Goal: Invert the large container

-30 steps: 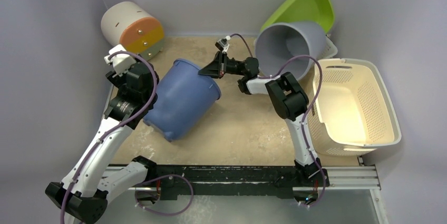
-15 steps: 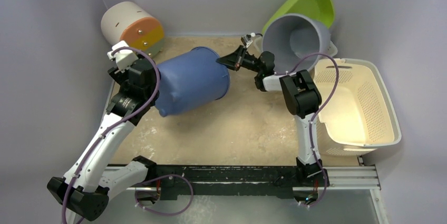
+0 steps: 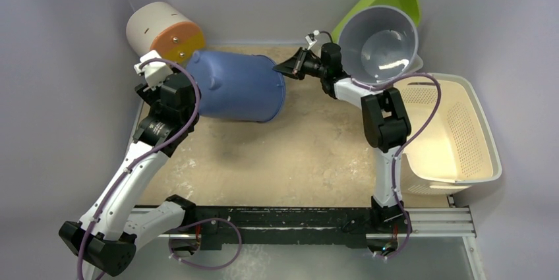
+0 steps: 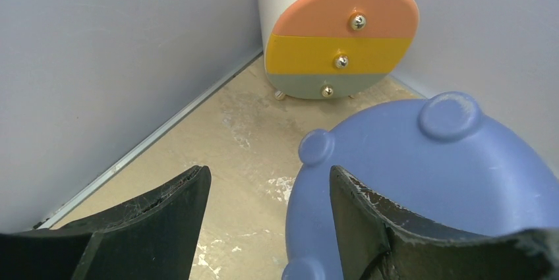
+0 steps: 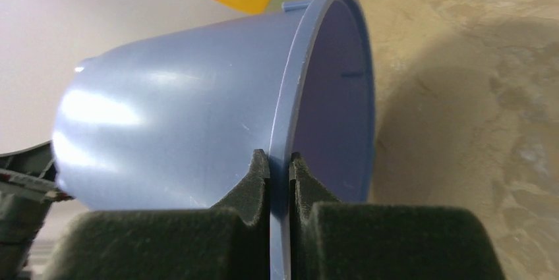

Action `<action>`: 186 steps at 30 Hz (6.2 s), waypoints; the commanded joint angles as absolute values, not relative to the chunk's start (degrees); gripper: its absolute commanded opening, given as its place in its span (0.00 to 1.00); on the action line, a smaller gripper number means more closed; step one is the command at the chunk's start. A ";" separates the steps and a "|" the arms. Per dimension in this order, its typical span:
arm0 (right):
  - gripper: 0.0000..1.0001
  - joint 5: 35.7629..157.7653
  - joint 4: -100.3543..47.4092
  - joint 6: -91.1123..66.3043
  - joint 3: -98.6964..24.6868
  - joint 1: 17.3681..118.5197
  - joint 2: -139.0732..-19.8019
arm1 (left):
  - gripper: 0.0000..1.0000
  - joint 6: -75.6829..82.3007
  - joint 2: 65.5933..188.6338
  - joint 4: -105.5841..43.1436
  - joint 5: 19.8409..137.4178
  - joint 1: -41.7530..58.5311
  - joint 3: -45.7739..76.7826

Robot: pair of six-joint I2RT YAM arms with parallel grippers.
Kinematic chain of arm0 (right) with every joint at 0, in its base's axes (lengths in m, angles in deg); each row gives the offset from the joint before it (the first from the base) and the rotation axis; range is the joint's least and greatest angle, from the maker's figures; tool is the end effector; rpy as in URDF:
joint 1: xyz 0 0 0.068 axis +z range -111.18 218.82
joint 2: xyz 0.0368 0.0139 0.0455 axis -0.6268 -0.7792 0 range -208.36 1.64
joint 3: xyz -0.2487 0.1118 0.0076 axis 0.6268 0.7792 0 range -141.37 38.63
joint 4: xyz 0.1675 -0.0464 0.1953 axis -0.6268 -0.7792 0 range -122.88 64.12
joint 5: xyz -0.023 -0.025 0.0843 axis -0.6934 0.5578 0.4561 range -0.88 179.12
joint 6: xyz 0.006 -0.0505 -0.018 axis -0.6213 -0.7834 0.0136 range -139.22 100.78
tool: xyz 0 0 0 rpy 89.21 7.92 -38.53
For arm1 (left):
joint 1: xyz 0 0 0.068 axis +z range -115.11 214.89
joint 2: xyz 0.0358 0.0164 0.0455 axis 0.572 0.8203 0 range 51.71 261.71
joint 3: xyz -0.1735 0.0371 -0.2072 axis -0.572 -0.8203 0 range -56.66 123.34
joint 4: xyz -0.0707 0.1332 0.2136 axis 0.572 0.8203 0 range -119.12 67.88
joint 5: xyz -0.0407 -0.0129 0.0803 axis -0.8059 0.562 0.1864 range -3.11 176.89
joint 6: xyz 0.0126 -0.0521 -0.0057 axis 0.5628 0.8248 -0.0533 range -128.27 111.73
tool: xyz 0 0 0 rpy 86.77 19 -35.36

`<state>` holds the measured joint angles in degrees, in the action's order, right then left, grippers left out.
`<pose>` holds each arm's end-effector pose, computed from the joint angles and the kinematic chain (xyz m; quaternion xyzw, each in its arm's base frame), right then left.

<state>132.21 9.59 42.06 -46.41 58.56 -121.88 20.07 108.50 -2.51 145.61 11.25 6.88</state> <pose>0.4574 0.1901 0.2227 0.0030 0.7205 0.6184 0.3137 0.1942 -0.0518 0.3913 -0.3108 0.7012 0.1412 0.6260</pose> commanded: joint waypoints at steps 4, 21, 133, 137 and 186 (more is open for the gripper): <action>0.00 117.61 -19.56 20.60 -43.17 59.19 -123.08 | 0.66 20.19 107.50 -5.03 145.00 11.68 7.72; 0.00 109.78 -25.36 13.45 -48.16 59.97 -122.80 | 0.66 20.67 107.20 -5.05 144.44 11.64 7.00; 0.27 60.42 -57.00 -17.62 -54.79 57.28 -92.38 | 0.47 25.85 126.24 -22.37 109.00 26.45 1.04; 0.24 56.60 -55.40 -18.92 -52.05 57.27 -91.11 | 0.47 26.09 124.06 -22.10 109.83 26.52 -0.54; 0.52 76.33 -62.02 -19.38 -68.46 57.37 -83.24 | 0.48 27.84 114.33 -19.60 111.49 26.71 -4.75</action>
